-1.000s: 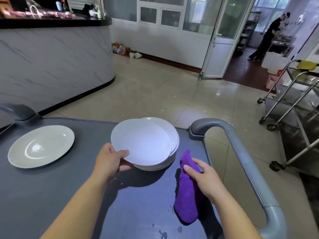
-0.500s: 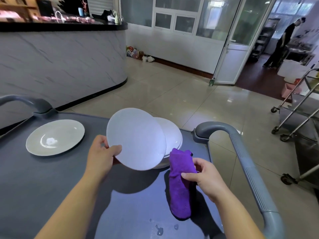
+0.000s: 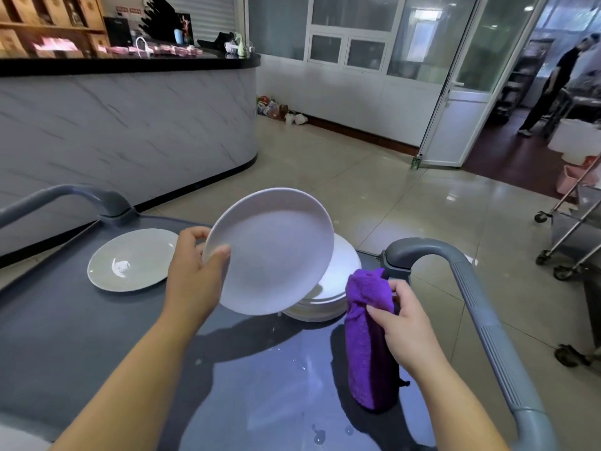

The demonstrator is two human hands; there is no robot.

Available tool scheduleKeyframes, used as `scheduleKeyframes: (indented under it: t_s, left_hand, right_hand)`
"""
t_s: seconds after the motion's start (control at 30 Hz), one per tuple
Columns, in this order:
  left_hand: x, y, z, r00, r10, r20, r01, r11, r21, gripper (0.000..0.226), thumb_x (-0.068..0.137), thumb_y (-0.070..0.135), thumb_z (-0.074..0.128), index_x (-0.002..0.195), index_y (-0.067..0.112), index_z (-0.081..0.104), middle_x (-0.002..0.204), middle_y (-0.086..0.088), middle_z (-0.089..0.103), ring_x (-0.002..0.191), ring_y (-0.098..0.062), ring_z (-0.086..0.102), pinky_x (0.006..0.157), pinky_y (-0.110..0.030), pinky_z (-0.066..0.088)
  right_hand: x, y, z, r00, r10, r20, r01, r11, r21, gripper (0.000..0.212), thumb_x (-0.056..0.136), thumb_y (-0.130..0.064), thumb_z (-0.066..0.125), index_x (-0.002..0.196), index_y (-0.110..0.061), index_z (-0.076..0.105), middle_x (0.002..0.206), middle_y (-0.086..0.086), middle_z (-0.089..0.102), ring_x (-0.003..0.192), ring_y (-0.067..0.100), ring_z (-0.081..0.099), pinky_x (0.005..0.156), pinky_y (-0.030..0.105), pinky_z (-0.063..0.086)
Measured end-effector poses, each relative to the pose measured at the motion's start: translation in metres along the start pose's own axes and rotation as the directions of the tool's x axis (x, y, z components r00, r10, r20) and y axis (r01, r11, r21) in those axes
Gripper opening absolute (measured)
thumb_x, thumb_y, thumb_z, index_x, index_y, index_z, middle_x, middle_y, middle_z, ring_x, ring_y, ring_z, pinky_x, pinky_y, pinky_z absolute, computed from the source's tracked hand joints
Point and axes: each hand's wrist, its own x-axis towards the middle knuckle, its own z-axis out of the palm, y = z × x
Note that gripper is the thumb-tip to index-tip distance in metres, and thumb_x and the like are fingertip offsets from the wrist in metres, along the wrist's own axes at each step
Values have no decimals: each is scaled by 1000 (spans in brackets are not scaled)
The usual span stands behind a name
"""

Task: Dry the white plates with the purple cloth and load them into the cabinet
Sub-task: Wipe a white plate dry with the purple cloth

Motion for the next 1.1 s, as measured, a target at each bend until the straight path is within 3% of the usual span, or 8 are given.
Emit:
scheduleKeyframes:
  t_s: [0.1,0.37,0.5,0.67,0.73,0.83,1.0,1.1]
  left_hand:
    - [4,9,-5,997,72,39,-75,995,68,19,92,13,58,97,30,51,91,18,58,78,4,56,62,-21,40]
    - [11,21,-11,990,111,92,-122,986,117,15,94,14,57,100,26,51,88,21,55,71,9,53,57,-13,36]
    - [17,26,-14,987,109,115,-123,986,117,13,94,15,57,100,26,52,90,21,55,76,3,53,59,-22,37]
    - [19,28,-15,986,85,140,-103,987,124,13,94,17,56,101,27,53,89,20,55,77,1,52,58,-24,38]
    - [20,29,-17,984,74,163,-95,988,125,14,94,17,56,97,30,54,89,20,56,78,0,52,58,-24,38]
    - [20,31,-18,973,69,220,-99,987,127,20,94,17,56,88,36,54,88,18,58,75,2,53,58,-23,38]
    - [16,32,-20,956,36,290,-41,999,11,20,90,9,61,84,29,62,78,10,67,59,5,59,58,-23,43]
    - [17,29,-22,955,-28,296,49,997,-64,19,88,6,63,84,25,64,67,11,69,55,-1,62,57,-25,48]
  right_hand:
    - [-4,-11,1,995,-65,-70,63,997,-33,23,94,-6,53,94,-29,53,85,-1,64,76,17,58,69,32,45]
    - [-15,-38,-7,983,-171,-61,152,958,-244,20,97,-12,48,98,-33,49,88,-7,64,82,11,59,64,25,41]
    - [-18,-49,-8,969,-241,-49,219,937,-271,23,97,-12,49,93,-35,52,79,-14,64,80,13,59,70,29,44]
    - [-23,-81,-5,927,-369,68,368,929,32,40,85,13,52,87,-26,60,73,-10,63,66,8,56,62,17,45]
    - [-22,-96,-2,890,-436,134,415,896,159,30,75,8,57,89,-18,60,71,-10,62,64,6,55,60,16,44]
    - [-13,-113,9,842,-504,192,483,863,149,26,72,-2,58,93,-18,60,73,-13,63,67,5,55,64,17,46]
    - [18,-116,31,843,-531,84,537,838,-97,35,84,-1,67,96,-33,60,87,-18,67,82,2,62,77,19,48]
    - [30,-114,38,800,-599,-49,553,765,-331,36,84,-4,68,105,-32,58,98,-6,59,86,-3,54,78,7,38]
